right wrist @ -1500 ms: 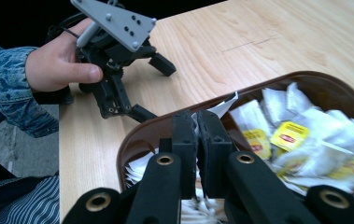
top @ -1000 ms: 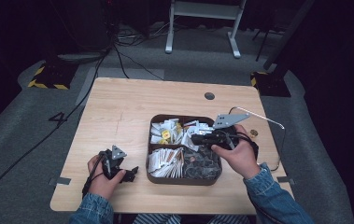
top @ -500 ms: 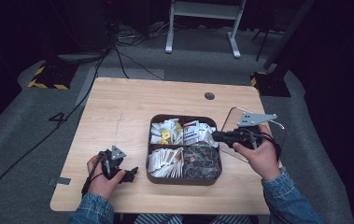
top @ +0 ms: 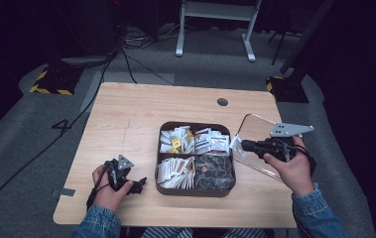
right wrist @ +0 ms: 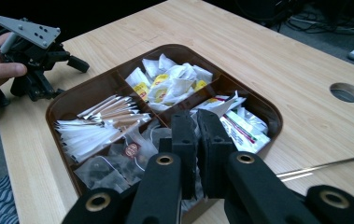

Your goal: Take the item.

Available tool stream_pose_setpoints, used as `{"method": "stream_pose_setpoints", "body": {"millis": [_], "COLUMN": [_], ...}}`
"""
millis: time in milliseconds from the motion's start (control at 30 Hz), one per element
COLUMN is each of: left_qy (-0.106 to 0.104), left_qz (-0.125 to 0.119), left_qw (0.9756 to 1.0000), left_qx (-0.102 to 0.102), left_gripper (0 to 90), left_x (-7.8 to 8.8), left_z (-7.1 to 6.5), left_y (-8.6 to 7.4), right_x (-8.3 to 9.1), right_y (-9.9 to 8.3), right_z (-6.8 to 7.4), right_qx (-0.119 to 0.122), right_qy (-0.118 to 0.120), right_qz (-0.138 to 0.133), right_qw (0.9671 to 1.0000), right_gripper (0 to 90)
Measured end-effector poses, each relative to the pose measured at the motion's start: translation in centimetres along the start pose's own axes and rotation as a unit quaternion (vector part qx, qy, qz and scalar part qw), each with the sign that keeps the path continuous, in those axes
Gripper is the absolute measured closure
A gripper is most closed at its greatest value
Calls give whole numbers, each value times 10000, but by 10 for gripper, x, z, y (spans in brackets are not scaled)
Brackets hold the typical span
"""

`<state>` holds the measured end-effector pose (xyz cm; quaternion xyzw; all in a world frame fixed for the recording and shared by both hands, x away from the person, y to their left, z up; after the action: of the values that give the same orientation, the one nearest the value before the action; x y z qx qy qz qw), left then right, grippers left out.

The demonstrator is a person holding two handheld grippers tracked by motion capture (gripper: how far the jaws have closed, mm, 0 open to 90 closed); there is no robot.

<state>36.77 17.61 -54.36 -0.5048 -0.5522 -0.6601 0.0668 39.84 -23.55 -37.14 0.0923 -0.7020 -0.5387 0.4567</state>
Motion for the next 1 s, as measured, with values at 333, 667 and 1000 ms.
{"method": "stream_pose_setpoints", "body": {"millis": [333,667,1000], "left_qy": [-8,-13,-12], "left_qz": [10,7,7], "left_qw": [10000,10000,10000], "left_qx": [-22,-32,-33], "left_gripper": [0,0,0], "left_x": [0,0,0], "left_z": [0,1,1], "left_y": [0,0,0], "right_x": [15,4,-6], "right_y": [-29,-54,-80], "right_z": [-22,-25,-28], "right_qx": [-502,-522,-571], "right_qy": [-96,-231,-337], "right_qz": [-329,87,483], "right_qw": [9982,9983,9966], "right_gripper": [870,870,869]}}
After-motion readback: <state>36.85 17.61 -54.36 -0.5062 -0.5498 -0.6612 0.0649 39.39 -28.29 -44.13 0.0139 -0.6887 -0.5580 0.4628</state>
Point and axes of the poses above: each handheld gripper's, and its own axes: x roughly backward along the jaws, y roughly out of its top, z roughly to its left, the point moved 5 cm from there along -x, roughly forward along the jaws, and after that the axes turned 7 degrees about -y, right-handed, at the moved point
